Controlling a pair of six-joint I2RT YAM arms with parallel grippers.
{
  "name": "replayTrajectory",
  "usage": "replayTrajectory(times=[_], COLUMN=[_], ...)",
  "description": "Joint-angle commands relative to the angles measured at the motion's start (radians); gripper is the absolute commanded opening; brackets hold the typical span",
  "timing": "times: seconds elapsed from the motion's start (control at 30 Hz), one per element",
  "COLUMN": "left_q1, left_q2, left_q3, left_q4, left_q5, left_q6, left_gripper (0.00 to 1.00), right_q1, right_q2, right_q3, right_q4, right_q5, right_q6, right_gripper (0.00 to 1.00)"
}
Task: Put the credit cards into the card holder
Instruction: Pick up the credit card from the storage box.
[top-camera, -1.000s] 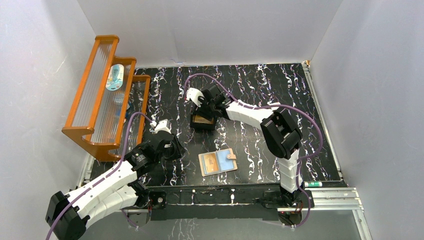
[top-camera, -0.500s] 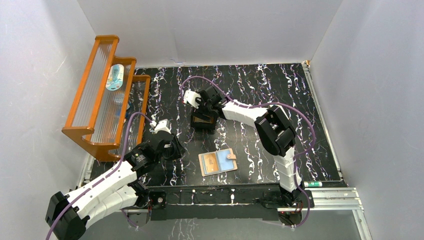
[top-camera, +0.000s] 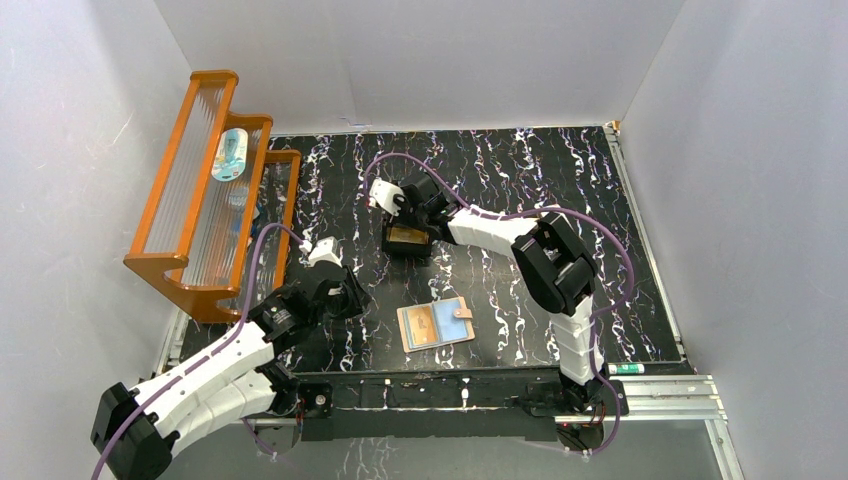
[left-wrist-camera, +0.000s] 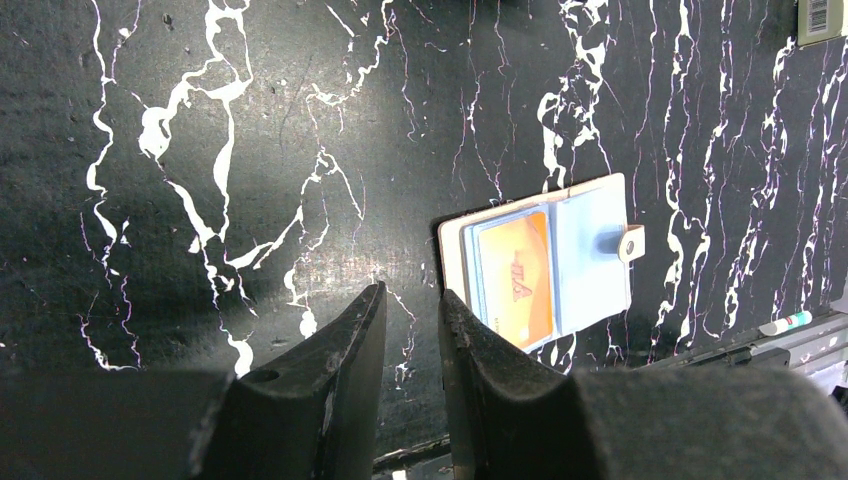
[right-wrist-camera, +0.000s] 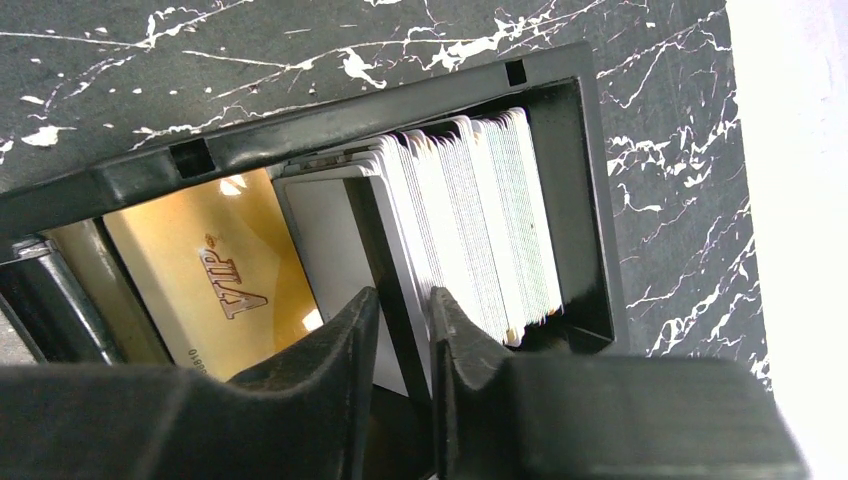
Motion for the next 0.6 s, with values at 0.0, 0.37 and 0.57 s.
replayTrajectory(times=[0.0,0.37,0.57], left_q1=[-0.005,-0.005,-0.005], left_q2=[0.027,0.127,0.072], left_q3=[0.027,0.067,0.051], left_q4=[0.03,0.098,0.093], left_q5=[-0.117,-0.07,-0.07], left_q6=[0.033,0.033,0.023], left_gripper=[0.26,0.25,0.26], right_q1=[-0.001,-0.004,-0.004], right_q2=[-0.069,-0.093,-0.1], right_q3=[-0.006,0.005,0.05], right_q4=[0.057,0.041,-0.048], right_q5=[-0.002,-0.006,-0.057], right_q6=[0.009,0.013,0.055], right_gripper=[0.28,0.08,0.08])
